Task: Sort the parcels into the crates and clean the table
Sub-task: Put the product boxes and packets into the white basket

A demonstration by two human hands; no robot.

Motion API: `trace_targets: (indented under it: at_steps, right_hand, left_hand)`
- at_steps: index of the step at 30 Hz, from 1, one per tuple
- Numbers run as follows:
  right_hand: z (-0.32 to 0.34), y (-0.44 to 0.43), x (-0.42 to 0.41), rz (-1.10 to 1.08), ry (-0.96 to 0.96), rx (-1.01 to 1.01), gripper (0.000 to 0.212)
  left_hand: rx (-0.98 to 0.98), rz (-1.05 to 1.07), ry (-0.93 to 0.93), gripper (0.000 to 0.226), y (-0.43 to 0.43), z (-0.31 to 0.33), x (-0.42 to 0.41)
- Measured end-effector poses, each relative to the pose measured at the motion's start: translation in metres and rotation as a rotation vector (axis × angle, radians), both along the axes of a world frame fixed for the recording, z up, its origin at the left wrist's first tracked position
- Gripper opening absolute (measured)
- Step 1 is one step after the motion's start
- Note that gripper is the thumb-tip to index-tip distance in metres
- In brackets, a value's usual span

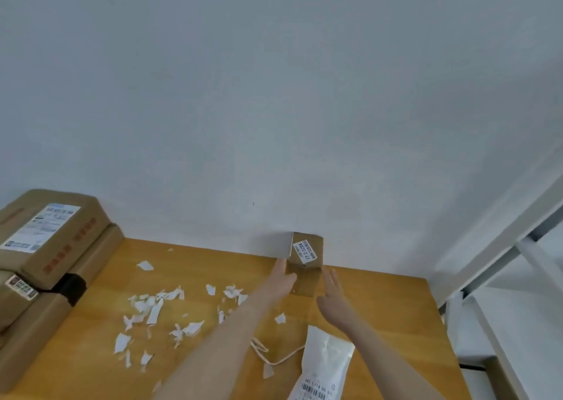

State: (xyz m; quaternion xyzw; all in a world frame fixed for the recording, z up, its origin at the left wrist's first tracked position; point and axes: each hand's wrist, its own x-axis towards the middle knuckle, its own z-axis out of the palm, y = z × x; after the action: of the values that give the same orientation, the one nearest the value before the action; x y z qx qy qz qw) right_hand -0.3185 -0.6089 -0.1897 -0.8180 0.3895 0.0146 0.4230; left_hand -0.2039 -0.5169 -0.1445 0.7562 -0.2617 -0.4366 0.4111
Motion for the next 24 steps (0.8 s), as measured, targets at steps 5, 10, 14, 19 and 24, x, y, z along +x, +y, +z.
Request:
trace_targets:
  at_steps: [5,10,14,19,24]
  right_hand:
    - [-0.01,-0.015,0.019,-0.17,-0.163,0.188,0.066]
    - [-0.016,-0.016,0.021,-0.338,-0.26,0.305,0.062]
    - [-0.017,-0.01,0.013,-0.538,-0.445,0.509,0.045]
    - [0.006,0.019,0.006,-0.607,-0.571,0.641,0.102]
    - [0.027,0.063,-0.001,-0.636,-0.569,0.589,0.098]
  left_hand:
    - [-0.051,0.055,0.058,0.059,-0.02,-0.021,0.006]
    - [-0.072,-0.045,0.037,0.077,-0.016,-0.038,0.008]
    - [-0.095,-0.102,-0.093,0.075,-0.003,-0.027,-0.001]
    - [-0.196,-0.161,-0.052,0.065,0.026,-0.004,-0.012]
    - [-0.225,-0.138,-0.035,0.058,0.073,0.02,-0.011]
